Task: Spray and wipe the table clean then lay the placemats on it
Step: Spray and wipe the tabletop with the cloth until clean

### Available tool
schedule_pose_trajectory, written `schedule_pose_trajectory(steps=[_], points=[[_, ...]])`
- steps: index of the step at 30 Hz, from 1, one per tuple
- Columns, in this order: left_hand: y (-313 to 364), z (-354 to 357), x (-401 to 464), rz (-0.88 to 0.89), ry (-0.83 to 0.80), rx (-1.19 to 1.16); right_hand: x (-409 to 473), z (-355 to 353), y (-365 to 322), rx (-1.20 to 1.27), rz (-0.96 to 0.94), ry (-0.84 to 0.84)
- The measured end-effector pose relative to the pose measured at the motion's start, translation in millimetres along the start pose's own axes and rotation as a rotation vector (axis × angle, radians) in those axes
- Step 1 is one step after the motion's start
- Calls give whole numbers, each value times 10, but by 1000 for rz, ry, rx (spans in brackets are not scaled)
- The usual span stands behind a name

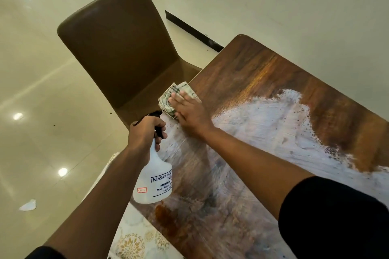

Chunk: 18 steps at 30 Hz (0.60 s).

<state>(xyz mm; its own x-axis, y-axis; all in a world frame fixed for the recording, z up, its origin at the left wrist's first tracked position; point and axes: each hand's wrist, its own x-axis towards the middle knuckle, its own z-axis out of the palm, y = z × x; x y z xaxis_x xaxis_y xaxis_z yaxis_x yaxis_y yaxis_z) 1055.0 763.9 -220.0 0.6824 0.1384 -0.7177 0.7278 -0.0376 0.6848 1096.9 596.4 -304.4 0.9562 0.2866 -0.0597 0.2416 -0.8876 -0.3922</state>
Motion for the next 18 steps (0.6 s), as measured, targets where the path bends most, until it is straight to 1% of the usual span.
schedule_pose_trajectory(steps=[2,3,5,7,10,12,14,15,16,18], points=[[-49,-35,-51,-8,6,-7,-34,-46,81,1,-41,-42],[-80,-58,-72,-5,14,-17,-16,-102,142,15,-29,-63],[-160,-104,-91,1,33,-36,36,-238,331,141,100,-64],[-244,-143,-113,-12,40,-53,30,-356,606,258,250,-6],[-373,-226,-183,-32,27,-75,-79,-409,871,243,384,102],[-453,-283,-245,-29,20,-70,-119,-347,802,220,444,168],[-528,-341,-297,-25,31,-70,-174,-255,546,215,504,218],[-562,-367,-314,-24,39,-68,-213,-204,390,214,501,220],[-596,-392,-326,-26,48,-65,-258,-143,228,200,469,205],[-671,-444,-351,-32,69,-64,-386,-3,-115,140,335,148]])
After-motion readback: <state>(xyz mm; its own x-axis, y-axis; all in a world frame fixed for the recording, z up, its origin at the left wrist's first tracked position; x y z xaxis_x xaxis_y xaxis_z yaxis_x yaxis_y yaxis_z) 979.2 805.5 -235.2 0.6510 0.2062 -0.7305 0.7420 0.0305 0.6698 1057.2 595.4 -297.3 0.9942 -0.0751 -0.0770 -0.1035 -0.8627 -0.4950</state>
